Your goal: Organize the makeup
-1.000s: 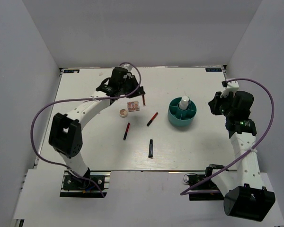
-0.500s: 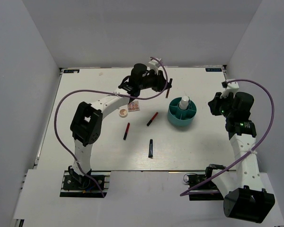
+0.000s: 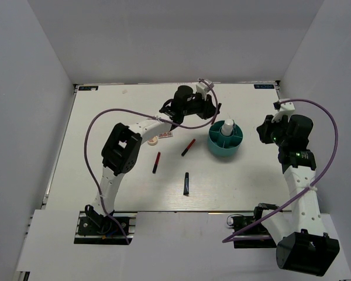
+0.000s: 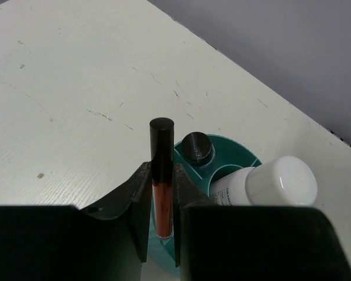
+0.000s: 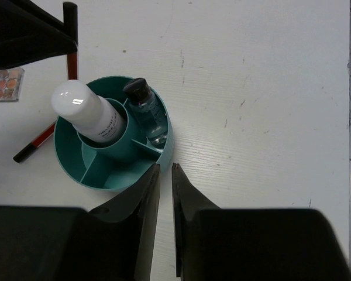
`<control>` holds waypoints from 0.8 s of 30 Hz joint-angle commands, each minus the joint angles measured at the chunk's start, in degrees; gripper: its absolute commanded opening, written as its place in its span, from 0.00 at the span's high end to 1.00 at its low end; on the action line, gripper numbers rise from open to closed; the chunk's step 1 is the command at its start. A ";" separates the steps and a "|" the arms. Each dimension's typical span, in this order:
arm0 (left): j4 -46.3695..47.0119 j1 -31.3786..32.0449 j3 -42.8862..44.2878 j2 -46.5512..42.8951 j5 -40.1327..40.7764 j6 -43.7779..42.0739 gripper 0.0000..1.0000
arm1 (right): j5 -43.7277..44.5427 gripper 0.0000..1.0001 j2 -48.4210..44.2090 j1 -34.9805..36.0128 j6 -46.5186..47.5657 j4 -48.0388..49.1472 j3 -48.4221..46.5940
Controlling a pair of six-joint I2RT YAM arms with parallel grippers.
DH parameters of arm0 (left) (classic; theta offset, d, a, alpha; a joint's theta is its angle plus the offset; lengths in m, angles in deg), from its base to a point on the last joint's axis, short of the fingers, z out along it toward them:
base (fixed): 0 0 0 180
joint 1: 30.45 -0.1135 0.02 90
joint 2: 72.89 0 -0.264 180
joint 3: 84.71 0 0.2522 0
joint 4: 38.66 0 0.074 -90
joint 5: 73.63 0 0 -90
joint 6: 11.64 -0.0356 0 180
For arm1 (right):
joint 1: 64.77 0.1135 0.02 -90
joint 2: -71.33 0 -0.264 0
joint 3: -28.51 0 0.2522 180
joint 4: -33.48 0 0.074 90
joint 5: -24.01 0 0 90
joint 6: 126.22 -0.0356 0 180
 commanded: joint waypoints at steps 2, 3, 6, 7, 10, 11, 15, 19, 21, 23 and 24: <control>2.47 0.77 2.69 -0.44 0.13 -1.13 1.00 | -0.01 0.80 -1.14 -0.36 -0.08 3.68 0.46; 2.56 1.29 2.69 -0.09 -0.04 -1.12 1.00 | -0.01 0.80 -1.23 -0.44 0.01 3.85 0.55; 2.30 1.29 3.04 0.26 -0.05 -1.12 1.00 | -0.01 0.80 -1.32 -0.36 -0.17 4.03 1.08; 2.30 1.90 2.95 0.26 -0.05 -1.12 1.00 | -0.10 0.80 -1.41 -0.36 -0.25 4.03 1.16; 1.86 2.43 2.69 0.44 0.22 -1.21 1.00 | -0.01 0.80 -1.41 -0.44 -0.17 4.12 1.34; 1.77 2.44 2.60 0.52 0.39 -1.30 1.00 | -0.01 0.80 -1.41 -0.27 -0.17 4.20 1.34; 0.81 3.05 1.90 0.88 1.27 -1.74 0.90 | -0.10 0.76 -1.23 -0.44 -0.25 4.56 1.34; 0.01 3.58 1.37 0.79 3.29 -2.18 0.80 | -0.10 0.74 -1.41 -0.44 -0.25 4.56 1.43; -0.42 3.58 1.11 0.70 3.56 -2.27 0.76 | -0.10 0.73 -1.41 -0.36 -0.34 4.47 1.43; -0.69 3.58 0.85 0.44 4.17 -2.44 0.70 | -0.10 0.72 -1.58 -0.36 -0.52 4.47 1.60; -0.95 3.58 0.67 0.26 4.26 -2.53 0.69 | -0.19 0.71 -1.67 -0.36 -0.43 4.56 1.60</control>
